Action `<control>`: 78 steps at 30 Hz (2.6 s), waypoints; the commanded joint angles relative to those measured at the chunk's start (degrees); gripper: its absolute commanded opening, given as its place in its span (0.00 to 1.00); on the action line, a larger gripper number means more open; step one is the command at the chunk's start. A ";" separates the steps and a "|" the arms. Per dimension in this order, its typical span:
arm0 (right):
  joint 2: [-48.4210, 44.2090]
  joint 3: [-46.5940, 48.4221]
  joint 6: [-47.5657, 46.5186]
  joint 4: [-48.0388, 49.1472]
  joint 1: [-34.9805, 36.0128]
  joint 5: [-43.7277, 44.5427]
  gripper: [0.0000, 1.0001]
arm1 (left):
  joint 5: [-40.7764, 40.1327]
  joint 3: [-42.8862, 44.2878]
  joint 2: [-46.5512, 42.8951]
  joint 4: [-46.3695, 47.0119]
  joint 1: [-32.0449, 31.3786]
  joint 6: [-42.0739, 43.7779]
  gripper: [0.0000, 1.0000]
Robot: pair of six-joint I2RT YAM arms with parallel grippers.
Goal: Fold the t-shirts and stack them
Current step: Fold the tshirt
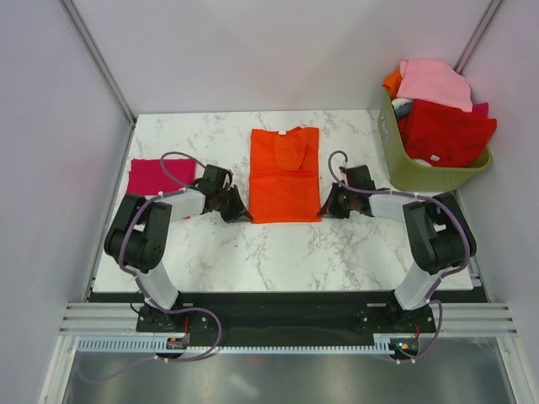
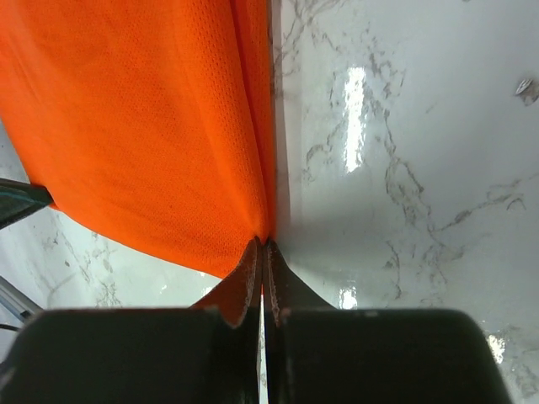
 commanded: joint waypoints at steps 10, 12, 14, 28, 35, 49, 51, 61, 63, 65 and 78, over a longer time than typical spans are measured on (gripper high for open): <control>-5.74 -6.06 -0.18 0.59 2.53 0.85 0.23 | -3.76 -7.99 -11.42 0.70 -0.02 3.82 0.38; -7.14 -6.15 -0.18 0.06 2.62 1.55 0.25 | -4.20 -8.34 -13.79 -0.26 -0.11 4.00 0.41; -8.12 -6.15 -0.27 -0.73 2.80 2.60 0.31 | -4.03 -8.43 -14.77 -1.14 -0.11 4.09 0.41; -7.86 -6.94 -0.10 -0.56 4.29 3.31 0.43 | -0.52 -10.45 -11.52 3.34 -0.55 2.15 0.46; -5.22 -7.38 0.61 1.55 4.82 3.22 0.40 | -0.33 -10.37 -9.50 4.57 -1.16 1.71 0.48; -5.84 -7.38 -0.18 0.59 4.82 3.57 0.34 | -0.51 -10.19 -5.99 5.71 -1.34 0.92 0.42; -5.66 -7.38 -0.10 0.85 4.91 3.57 0.33 | -0.51 -10.10 -5.54 5.98 -1.34 0.75 0.39; -6.09 -7.73 0.34 1.73 4.99 2.08 0.19 | -3.58 -11.51 -4.40 10.19 -1.87 -3.38 0.09; -6.89 -7.73 0.34 1.03 4.99 1.99 0.00 | -3.59 -11.86 -6.06 10.19 -1.78 -3.47 0.02; -8.29 -7.64 0.26 -0.02 4.91 1.56 0.00 | -3.50 -12.65 -7.64 10.11 -1.78 -3.38 0.02; -23.23 -8.96 0.08 -8.72 5.00 -3.28 0.00 | 0.19 -16.16 -25.83 0.80 -1.96 -1.80 0.02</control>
